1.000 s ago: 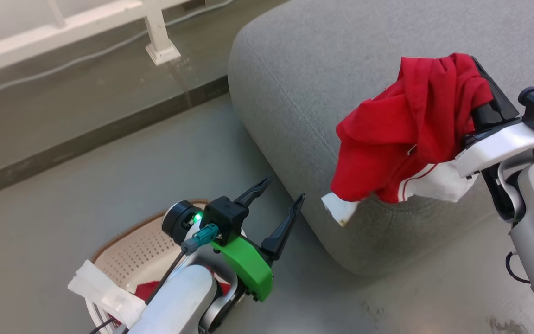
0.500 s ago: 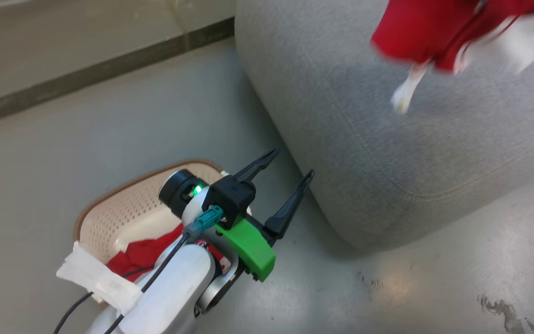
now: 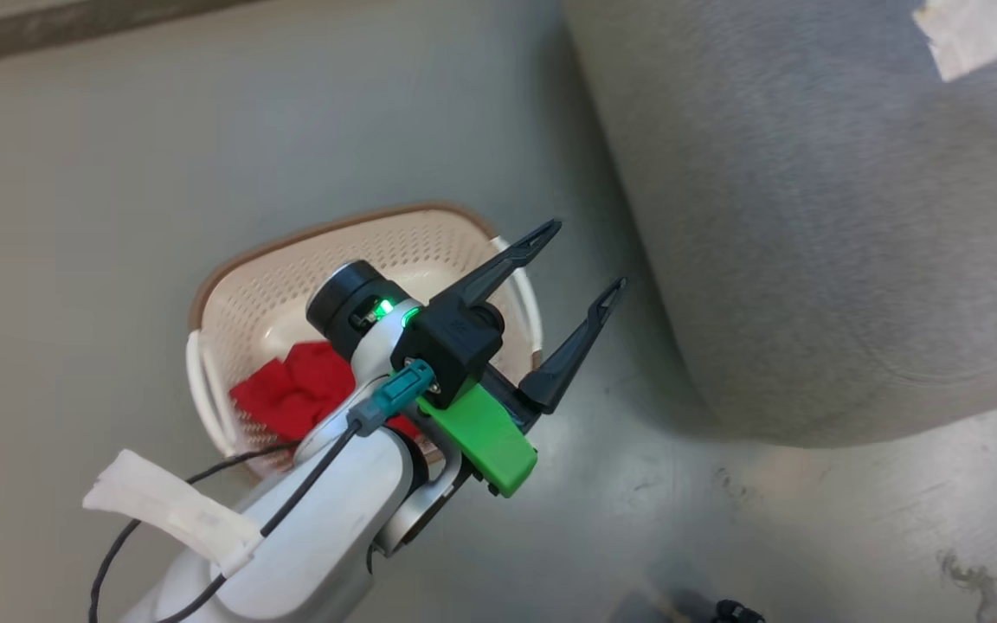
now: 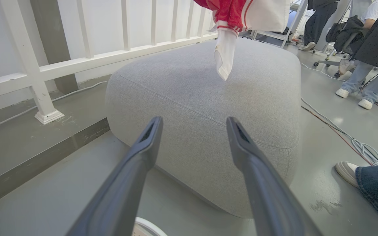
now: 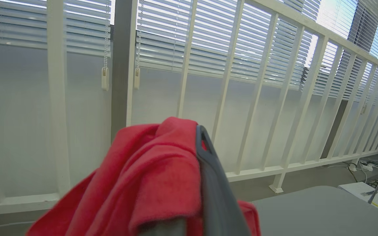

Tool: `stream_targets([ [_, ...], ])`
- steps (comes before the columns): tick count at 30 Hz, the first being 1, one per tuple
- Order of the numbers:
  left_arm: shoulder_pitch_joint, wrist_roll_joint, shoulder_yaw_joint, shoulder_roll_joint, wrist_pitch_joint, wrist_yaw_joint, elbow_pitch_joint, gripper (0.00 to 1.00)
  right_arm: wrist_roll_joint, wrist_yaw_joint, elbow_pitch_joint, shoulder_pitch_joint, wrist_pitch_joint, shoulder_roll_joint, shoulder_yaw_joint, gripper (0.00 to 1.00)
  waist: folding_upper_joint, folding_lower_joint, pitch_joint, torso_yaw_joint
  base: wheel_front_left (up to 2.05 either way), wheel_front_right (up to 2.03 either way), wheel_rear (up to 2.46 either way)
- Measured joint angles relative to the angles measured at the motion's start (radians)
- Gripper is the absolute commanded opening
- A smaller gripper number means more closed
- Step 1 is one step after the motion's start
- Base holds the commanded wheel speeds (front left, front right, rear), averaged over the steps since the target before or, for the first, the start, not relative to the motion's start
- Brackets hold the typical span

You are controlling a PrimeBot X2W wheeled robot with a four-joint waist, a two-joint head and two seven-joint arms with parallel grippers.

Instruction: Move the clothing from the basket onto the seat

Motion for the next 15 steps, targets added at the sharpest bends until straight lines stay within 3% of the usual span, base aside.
stream_targets([
  [8, -0.018, 0.031, 0.005, 0.03, 0.01, 0.0, -0.035, 1.0, -0.024, -0.037, 0.03, -0.076, 0.003, -0.036, -0.018, 0.0, 0.0, 0.0, 0.09, 0.088, 0.0, 0.0, 0.0],
  [15, -0.02, 0.04, 0.022, 0.065, 0.039, 0.005, -0.062, 1.0, -0.031, -0.074, 0.061, -0.111, -0.029, -0.031, -0.025, 0.0, 0.0, 0.0001, 0.156, 0.12, 0.0, 0.0, 0.0],
])
